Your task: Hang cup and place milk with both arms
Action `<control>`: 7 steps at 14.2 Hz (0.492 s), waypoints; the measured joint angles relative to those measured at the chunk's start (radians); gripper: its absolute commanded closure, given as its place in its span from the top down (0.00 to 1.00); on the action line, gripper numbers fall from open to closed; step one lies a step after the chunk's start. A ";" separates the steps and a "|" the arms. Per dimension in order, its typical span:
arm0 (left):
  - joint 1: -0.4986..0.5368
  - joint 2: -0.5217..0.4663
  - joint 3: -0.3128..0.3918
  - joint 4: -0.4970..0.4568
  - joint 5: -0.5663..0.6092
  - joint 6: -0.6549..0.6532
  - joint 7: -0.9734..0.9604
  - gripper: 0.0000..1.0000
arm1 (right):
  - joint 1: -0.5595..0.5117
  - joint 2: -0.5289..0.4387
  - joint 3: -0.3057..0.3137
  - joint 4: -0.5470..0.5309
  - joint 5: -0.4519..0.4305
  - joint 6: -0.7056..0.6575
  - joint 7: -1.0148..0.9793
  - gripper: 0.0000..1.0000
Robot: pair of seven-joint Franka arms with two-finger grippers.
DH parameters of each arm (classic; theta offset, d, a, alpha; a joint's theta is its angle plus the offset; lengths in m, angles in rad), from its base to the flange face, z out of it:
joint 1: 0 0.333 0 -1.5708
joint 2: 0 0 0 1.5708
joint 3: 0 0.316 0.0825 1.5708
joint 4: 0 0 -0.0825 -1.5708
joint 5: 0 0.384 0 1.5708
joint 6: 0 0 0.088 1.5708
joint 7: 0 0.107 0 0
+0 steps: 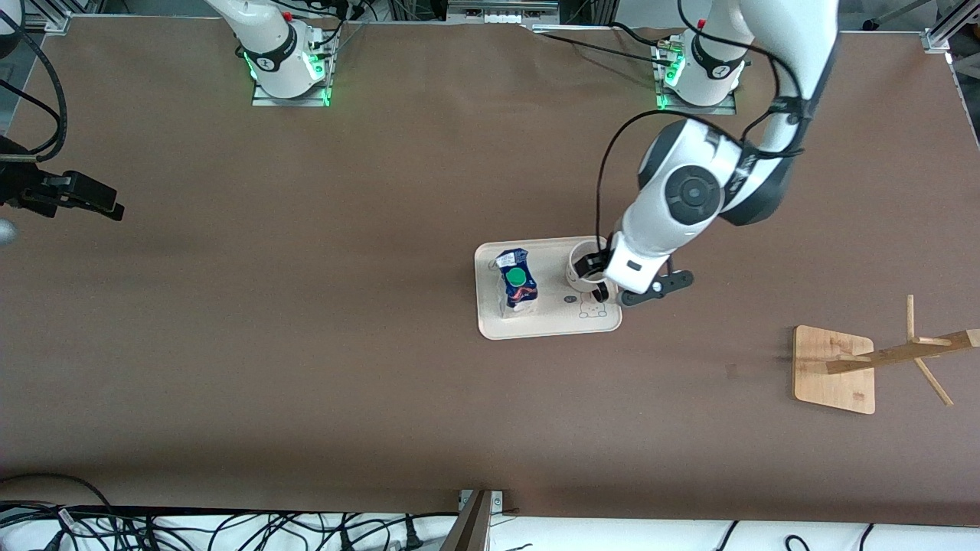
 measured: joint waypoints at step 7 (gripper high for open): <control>-0.018 0.094 -0.014 -0.021 0.000 0.097 -0.038 0.88 | 0.002 0.011 0.000 -0.001 0.027 -0.017 0.000 1.00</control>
